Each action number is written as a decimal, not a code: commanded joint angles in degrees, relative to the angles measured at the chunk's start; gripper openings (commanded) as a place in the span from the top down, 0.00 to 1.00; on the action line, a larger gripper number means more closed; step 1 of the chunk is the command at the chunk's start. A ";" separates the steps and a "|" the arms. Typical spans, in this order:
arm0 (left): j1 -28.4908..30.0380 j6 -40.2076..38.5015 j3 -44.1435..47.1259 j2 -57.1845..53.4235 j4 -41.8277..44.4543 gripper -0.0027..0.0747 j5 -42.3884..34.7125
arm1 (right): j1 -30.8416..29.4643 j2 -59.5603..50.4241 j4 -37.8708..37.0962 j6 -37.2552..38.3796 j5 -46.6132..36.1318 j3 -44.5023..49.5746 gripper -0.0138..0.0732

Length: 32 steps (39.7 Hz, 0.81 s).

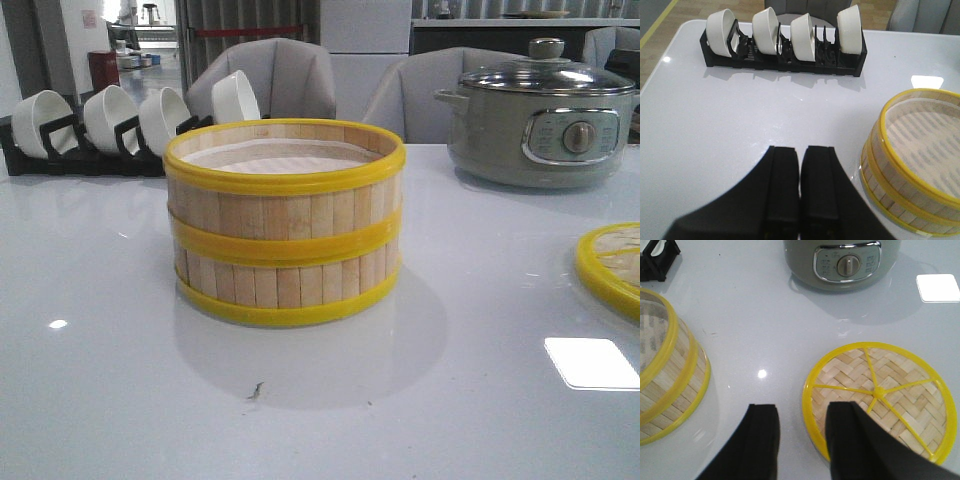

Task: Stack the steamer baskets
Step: 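Raise the left gripper away from the stacked baskets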

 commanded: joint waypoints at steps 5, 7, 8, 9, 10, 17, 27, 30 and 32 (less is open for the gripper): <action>-0.04 -0.63 11.91 -12.89 -0.34 0.85 -11.34 | -0.22 -0.43 0.21 -0.21 -4.54 -2.13 0.44; -0.04 -0.63 14.73 -15.58 -0.23 0.85 -11.95 | -0.22 -0.43 0.21 -0.21 -4.48 -2.13 0.44; -0.04 -0.63 16.24 -17.02 -0.11 0.85 -12.07 | -0.22 -0.43 0.21 -0.21 -4.48 -2.13 0.44; -0.04 -0.63 17.72 -18.05 0.02 0.85 -12.22 | -0.22 -0.43 0.21 -0.21 -4.48 -2.13 0.44; -0.04 -0.63 18.79 -19.33 0.02 0.85 -12.34 | -0.22 -0.43 0.21 -0.21 -4.48 -2.13 0.44; -0.04 -0.63 27.21 -25.06 1.42 0.85 -15.70 | -0.22 -0.43 0.21 -0.21 -4.44 -2.13 0.44; -0.04 -0.63 30.25 -25.86 1.89 0.85 -16.29 | -0.22 -0.43 0.21 -0.21 -4.04 -2.13 0.44; -0.04 -0.63 30.25 -25.86 1.89 0.85 -16.80 | -0.22 -0.43 0.21 -0.21 -3.61 -2.13 0.47; -0.04 -0.63 30.25 -25.86 1.89 0.85 -16.80 | -0.22 -0.43 0.21 -0.21 -3.19 -2.13 0.53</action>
